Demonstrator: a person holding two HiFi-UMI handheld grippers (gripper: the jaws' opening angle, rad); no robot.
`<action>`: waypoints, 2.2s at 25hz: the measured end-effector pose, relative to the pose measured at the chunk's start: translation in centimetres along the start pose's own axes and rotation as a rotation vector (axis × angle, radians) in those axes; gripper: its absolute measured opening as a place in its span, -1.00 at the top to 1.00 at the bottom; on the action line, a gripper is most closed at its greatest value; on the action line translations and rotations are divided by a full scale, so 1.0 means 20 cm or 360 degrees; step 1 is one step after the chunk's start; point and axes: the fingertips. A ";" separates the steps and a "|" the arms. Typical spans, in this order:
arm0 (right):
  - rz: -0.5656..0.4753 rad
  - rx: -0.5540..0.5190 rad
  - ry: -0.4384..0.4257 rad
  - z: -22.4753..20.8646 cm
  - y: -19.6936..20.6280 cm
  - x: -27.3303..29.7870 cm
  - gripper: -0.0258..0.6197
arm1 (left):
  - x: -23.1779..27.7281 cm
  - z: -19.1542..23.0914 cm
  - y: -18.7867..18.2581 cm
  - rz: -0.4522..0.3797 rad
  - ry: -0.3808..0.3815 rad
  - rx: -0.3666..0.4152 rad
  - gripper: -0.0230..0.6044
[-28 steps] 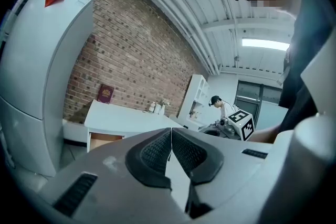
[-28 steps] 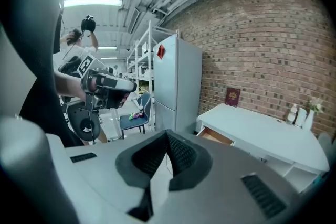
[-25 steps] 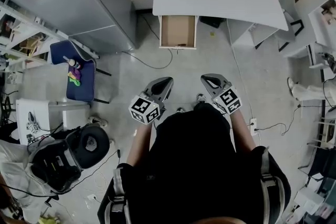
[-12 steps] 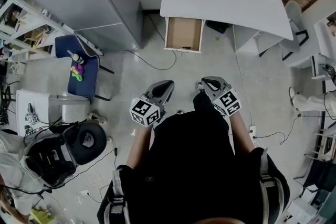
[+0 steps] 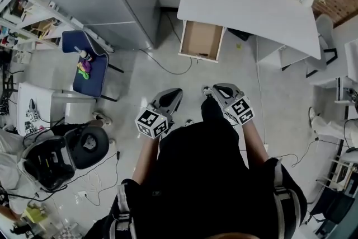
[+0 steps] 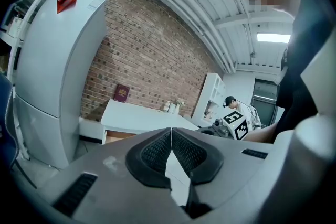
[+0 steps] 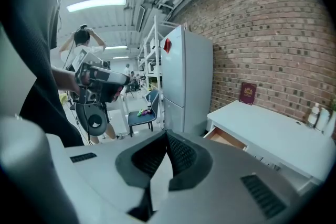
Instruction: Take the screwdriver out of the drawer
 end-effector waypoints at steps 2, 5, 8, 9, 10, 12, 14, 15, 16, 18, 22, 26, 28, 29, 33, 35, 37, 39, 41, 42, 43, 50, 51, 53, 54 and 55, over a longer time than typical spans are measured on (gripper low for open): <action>0.0017 -0.0025 -0.0037 -0.08 0.01 0.03 0.74 | 0.06 0.02 -0.04 -0.0010 -0.0028 -0.0004 0.87; 0.0036 -0.0064 -0.0071 -0.21 0.01 0.05 0.74 | 0.15 0.05 -0.09 -0.0013 -0.0055 -0.0012 0.87; 0.0050 -0.0069 -0.0086 -0.34 0.03 0.08 0.74 | 0.23 0.09 -0.13 -0.0006 -0.0076 -0.0028 0.87; 0.0060 -0.0070 -0.0090 -0.38 0.05 0.09 0.74 | 0.26 0.11 -0.13 -0.0002 -0.0084 -0.0034 0.87; 0.0073 -0.0070 -0.0096 -0.42 0.07 0.10 0.74 | 0.29 0.12 -0.14 0.0002 -0.0092 -0.0040 0.87; 0.0098 -0.0061 -0.0115 -0.49 0.10 0.11 0.74 | 0.35 0.15 -0.15 0.0007 -0.0106 -0.0058 0.87; 0.0120 -0.0054 -0.0136 -0.55 0.13 0.13 0.75 | 0.40 0.17 -0.16 0.0019 -0.0123 -0.0074 0.87; 0.0130 -0.0055 -0.0147 -0.57 0.15 0.14 0.74 | 0.42 0.18 -0.16 0.0029 -0.0133 -0.0080 0.87; 0.0138 -0.0056 -0.0157 -0.60 0.16 0.15 0.75 | 0.44 0.19 -0.16 0.0037 -0.0142 -0.0083 0.87; 0.0151 -0.0059 -0.0178 -0.64 0.19 0.17 0.74 | 0.48 0.20 -0.18 0.0041 -0.0164 -0.0082 0.87; 0.0178 -0.0060 -0.0249 -0.70 0.26 0.26 0.74 | 0.53 0.26 -0.21 0.0031 -0.0227 -0.0096 0.87; 0.0195 -0.0078 -0.0331 -0.74 0.31 0.34 0.74 | 0.55 0.32 -0.22 0.0033 -0.0295 -0.0115 0.87; 0.0203 -0.0084 -0.0379 -0.77 0.33 0.38 0.74 | 0.57 0.35 -0.22 0.0031 -0.0337 -0.0135 0.87; 0.0213 -0.0087 -0.0404 -0.79 0.34 0.40 0.74 | 0.58 0.37 -0.22 0.0029 -0.0358 -0.0146 0.87; 0.0220 -0.0108 -0.0484 -0.86 0.37 0.48 0.74 | 0.63 0.42 -0.23 0.0014 -0.0430 -0.0187 0.87; 0.0231 -0.0123 -0.0524 -0.89 0.39 0.52 0.74 | 0.64 0.43 -0.24 0.0006 -0.0467 -0.0206 0.87; 0.0239 -0.0138 -0.0558 -0.92 0.41 0.54 0.74 | 0.66 0.43 -0.24 0.0000 -0.0497 -0.0213 0.87; 0.0244 -0.0146 -0.0586 -0.94 0.44 0.58 0.74 | 0.68 0.45 -0.24 -0.0010 -0.0517 -0.0218 0.87; 0.0259 -0.0150 -0.0619 -0.97 0.48 0.61 0.74 | 0.71 0.47 -0.25 -0.0025 -0.0537 -0.0239 0.87; 0.0272 -0.0153 -0.0637 -0.98 0.49 0.63 0.74 | 0.72 0.48 -0.25 -0.0033 -0.0545 -0.0250 0.87; 0.0283 -0.0158 -0.0655 -0.99 0.51 0.64 0.74 | 0.74 0.50 -0.26 -0.0039 -0.0552 -0.0257 0.87; 0.0338 -0.0177 -0.0752 -1.03 0.62 0.76 0.74 | 0.79 0.55 -0.29 -0.0074 -0.0623 -0.0303 0.87; 0.0342 -0.0188 -0.0742 -1.03 0.64 0.79 0.74 | 0.78 0.57 -0.28 -0.0080 -0.0637 -0.0311 0.87; 0.0356 -0.0218 -0.0716 -1.05 0.68 0.83 0.74 | 0.78 0.60 -0.28 -0.0094 -0.0667 -0.0331 0.87; 0.0371 -0.0240 -0.0713 -1.06 0.70 0.85 0.74 | 0.78 0.62 -0.28 -0.0102 -0.0681 -0.0344 0.87; 0.0389 -0.0263 -0.0719 -1.06 0.73 0.86 0.74 | 0.78 0.63 -0.28 -0.0112 -0.0695 -0.0360 0.87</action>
Point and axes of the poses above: the fingertips, and each gripper's own axes: x forward along the fingers, z to its left, y out of its underside, and after that the axes turned 14 degrees about -x, right-handed
